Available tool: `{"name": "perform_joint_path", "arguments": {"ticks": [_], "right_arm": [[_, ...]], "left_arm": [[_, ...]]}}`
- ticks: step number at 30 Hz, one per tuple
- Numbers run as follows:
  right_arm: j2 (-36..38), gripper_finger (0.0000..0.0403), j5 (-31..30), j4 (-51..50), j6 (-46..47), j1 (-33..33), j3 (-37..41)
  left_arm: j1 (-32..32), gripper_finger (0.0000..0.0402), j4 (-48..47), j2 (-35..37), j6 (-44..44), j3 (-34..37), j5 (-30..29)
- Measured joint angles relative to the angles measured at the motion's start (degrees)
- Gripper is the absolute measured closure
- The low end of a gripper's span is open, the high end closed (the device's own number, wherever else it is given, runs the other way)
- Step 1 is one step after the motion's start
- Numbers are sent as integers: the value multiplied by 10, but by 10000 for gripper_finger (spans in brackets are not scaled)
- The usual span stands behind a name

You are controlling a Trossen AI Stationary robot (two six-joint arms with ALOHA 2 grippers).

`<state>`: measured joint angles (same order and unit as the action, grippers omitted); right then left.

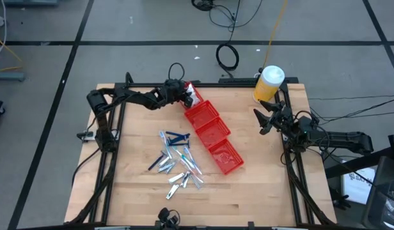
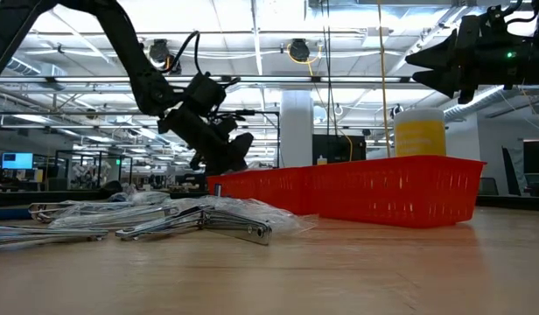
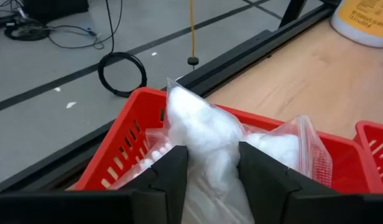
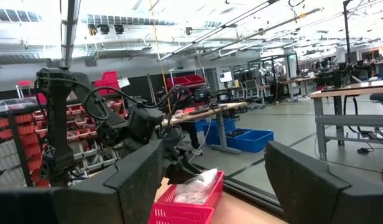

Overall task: Pick & Place Travel size toiletries
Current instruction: Put the white cotton pack into the top red bin, then put the blue razor into the top middle red bin

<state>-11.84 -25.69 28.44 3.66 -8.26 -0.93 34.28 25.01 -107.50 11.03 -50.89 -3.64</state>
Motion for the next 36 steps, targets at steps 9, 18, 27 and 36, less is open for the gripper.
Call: {"name": "perform_joint_path", "arguments": {"ticks": [9, 18, 27, 36], "right_arm": [[0, 135, 0, -2, 0, 0, 0], [0, 135, 0, -4, 0, 0, 0], [0, 135, 0, -4, 0, 0, 0], [0, 135, 0, -4, 0, 0, 0]], "left_arm": [[-7, 273, 17, 77, -51, 1, 4], [-38, 273, -144, 240, -80, 1, 7], [-125, 273, -552, 364, 38, 1, 97], [-346, 273, -732, 364, 277, 31, 94]]}}
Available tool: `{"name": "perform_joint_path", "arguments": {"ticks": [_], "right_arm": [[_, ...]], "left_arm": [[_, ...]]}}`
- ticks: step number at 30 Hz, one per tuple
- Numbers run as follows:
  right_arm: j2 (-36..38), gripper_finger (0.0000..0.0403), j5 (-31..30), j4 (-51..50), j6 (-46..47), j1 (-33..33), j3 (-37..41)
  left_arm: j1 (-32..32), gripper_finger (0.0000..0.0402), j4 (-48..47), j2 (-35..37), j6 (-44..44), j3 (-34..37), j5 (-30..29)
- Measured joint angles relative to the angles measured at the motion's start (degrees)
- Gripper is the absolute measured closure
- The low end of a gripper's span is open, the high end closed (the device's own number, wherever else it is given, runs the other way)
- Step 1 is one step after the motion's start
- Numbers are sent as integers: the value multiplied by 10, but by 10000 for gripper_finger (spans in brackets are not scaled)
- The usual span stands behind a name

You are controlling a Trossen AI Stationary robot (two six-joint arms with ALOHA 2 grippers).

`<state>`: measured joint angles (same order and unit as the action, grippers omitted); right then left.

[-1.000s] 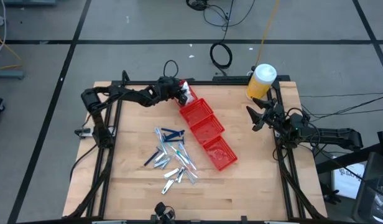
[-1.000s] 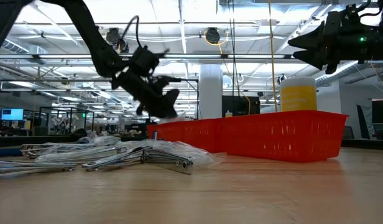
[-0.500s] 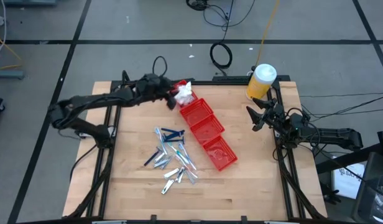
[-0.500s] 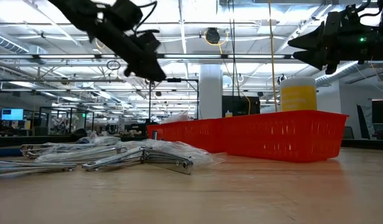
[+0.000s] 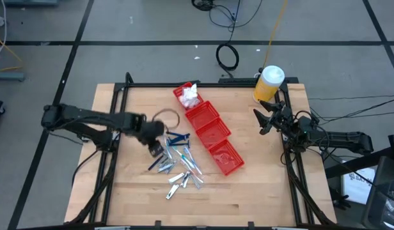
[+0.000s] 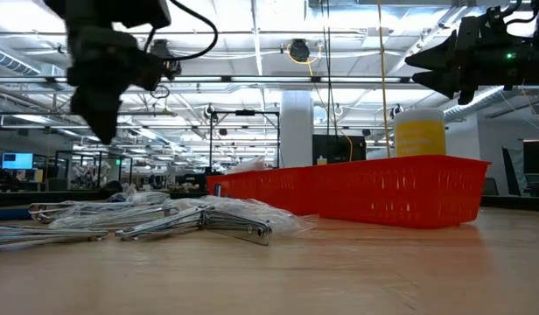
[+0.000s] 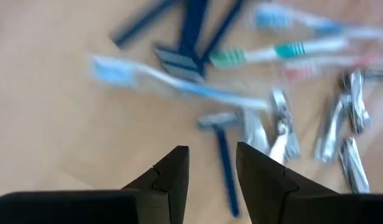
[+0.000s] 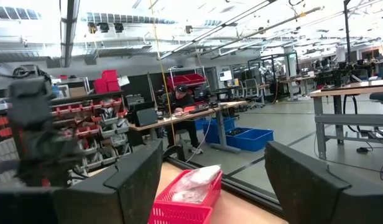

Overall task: Pick & Place Travel size toiletries
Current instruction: Put the blue razor into the top middle red bin

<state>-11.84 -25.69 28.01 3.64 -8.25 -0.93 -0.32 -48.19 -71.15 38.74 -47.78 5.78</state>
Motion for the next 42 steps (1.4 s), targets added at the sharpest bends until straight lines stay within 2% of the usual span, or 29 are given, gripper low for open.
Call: {"name": "perform_joint_path", "arguments": {"ticks": [4, 7, 14, 24, 31, 37, 40, 42], "right_arm": [[0, 135, 0, 0, 0, 0, 0], [0, 135, 0, 0, 0, 0, 0], [-1, 135, 0, 0, 0, 0, 0], [-1, 135, 0, 5, 2, 0, 0], [-1, 135, 0, 4, 2, 0, 0], [-1, 135, 2, 4, 2, 0, 0], [-1, 135, 2, 4, 2, 0, 0], [-1, 135, 2, 2, 2, 0, 0]], "left_arm": [[-86, 273, 4, -11, 107, 6, 18], [-134, 273, 6, -21, 156, 8, 17], [-206, 273, 22, -79, 147, 7, -18], [-203, 273, 18, -175, 167, 7, -18], [-203, 273, 21, -212, 168, 6, -18], [-204, 273, 20, -239, 136, 4, -14], [-203, 286, 20, -245, 135, 3, -8], [-203, 309, 18, -245, 135, 3, -2]]}}
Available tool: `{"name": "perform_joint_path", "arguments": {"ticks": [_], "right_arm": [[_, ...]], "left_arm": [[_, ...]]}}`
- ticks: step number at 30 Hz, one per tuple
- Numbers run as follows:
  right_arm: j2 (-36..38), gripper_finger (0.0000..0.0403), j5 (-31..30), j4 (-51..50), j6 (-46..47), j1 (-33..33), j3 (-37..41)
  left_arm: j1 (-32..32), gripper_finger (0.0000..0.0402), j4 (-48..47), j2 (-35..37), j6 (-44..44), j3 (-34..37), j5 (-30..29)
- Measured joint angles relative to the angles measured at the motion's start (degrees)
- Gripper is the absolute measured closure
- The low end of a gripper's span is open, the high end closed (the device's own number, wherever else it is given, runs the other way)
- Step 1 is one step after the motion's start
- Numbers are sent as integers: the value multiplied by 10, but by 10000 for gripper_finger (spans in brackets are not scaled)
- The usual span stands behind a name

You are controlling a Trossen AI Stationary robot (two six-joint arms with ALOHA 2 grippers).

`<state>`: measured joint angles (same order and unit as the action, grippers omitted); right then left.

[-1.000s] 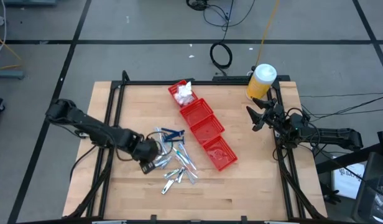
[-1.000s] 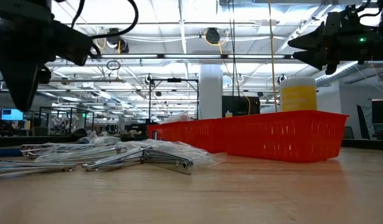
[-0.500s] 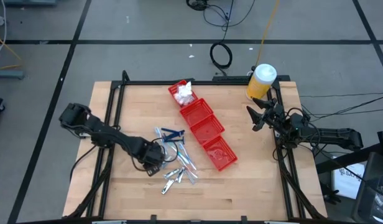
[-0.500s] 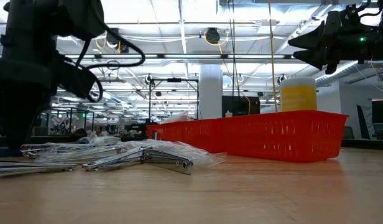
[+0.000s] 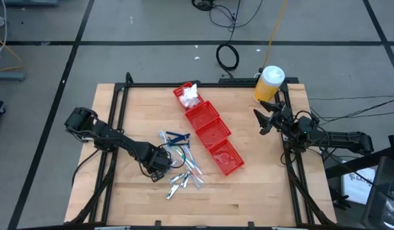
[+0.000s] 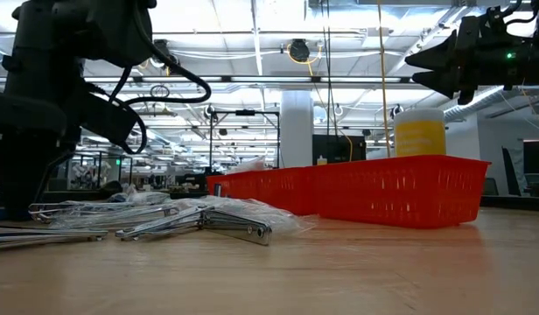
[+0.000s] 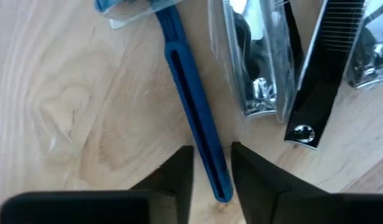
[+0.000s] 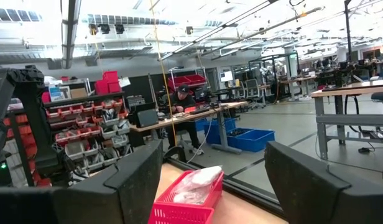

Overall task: Pick & Place Travel size toiletries
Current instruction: Put the blue razor into the top middle red bin

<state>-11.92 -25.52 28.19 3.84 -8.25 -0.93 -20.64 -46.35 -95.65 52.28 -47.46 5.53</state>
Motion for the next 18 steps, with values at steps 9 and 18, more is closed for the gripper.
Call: {"name": "perform_joint_path", "arguments": {"ticks": [9, 18], "right_arm": [[0, 135, -1, -4, 0, 0, 0], [-3, 135, 1, 0, 8, 0, 0]], "left_arm": [[-1, 385, -81, 22, 13, 4, 16], [-18, 392, -139, 170, 0, -35, -189]]}}
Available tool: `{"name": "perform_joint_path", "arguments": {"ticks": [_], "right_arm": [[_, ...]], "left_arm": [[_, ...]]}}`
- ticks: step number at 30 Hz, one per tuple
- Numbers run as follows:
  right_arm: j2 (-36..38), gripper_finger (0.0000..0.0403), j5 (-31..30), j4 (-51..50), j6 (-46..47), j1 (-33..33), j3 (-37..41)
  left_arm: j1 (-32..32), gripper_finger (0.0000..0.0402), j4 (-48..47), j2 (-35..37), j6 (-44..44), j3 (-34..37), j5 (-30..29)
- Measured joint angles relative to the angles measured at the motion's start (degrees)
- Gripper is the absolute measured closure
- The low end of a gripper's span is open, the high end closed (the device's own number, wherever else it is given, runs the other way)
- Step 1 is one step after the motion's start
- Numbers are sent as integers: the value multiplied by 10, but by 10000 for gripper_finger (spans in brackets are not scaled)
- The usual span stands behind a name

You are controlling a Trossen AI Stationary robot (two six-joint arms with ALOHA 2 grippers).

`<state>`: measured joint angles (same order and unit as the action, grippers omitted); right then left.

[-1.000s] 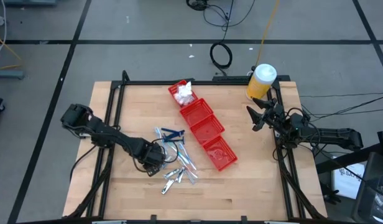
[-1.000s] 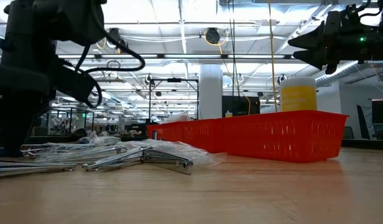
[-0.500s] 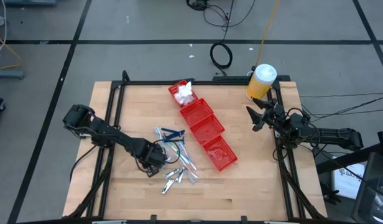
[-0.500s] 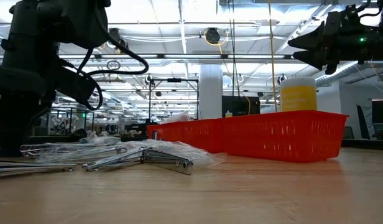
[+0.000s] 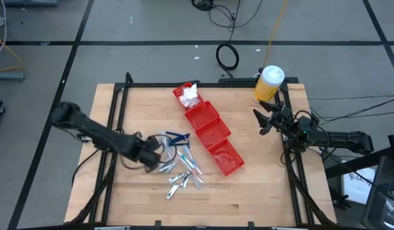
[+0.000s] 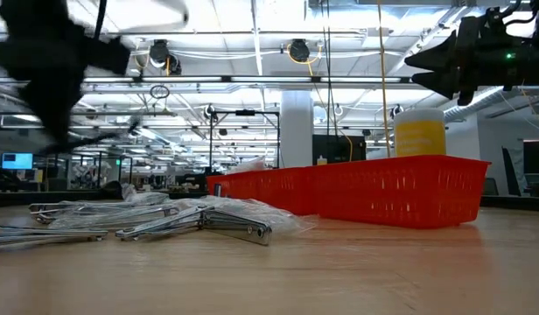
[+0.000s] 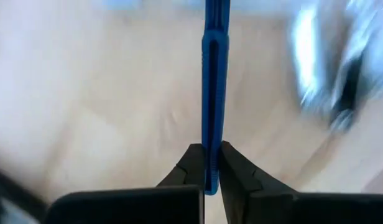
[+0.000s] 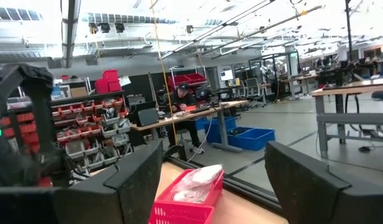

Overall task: Pick & Place Travel size toiletries
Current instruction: Put the blue razor into the top middle red bin

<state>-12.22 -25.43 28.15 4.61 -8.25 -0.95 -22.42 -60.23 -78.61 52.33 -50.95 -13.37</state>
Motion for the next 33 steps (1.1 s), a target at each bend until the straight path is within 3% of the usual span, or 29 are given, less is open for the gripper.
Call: {"name": "perform_joint_path", "arguments": {"ticks": [6, 9, 12, 15, 20, 23, 26, 33], "right_arm": [[-42, 135, 43, 40, 22, 0, 0], [-90, 135, 47, 83, 24, 1, -1], [-147, 135, 47, 131, 32, 1, -1], [-207, 135, 47, 148, 37, 1, -18], [-318, 135, 65, 152, 38, 2, -68], [-388, 135, 76, 188, 38, 2, -101], [-460, 135, 82, 234, 45, 2, -127], [-603, 135, 199, 305, 20, 4, -226]], "left_arm": [[14, 390, 180, 109, -187, 22, -264], [51, 390, 337, 130, -336, 49, -284], [101, 396, 517, 129, -475, 79, -224], [153, 390, 689, 105, -568, 102, -110], [222, 396, 854, 32, -619, 103, 67], [251, 392, 907, -20, -619, 96, 127], [269, 387, 916, -57, -624, 83, 144], [303, 391, 918, -86, -625, 63, 160]]}}
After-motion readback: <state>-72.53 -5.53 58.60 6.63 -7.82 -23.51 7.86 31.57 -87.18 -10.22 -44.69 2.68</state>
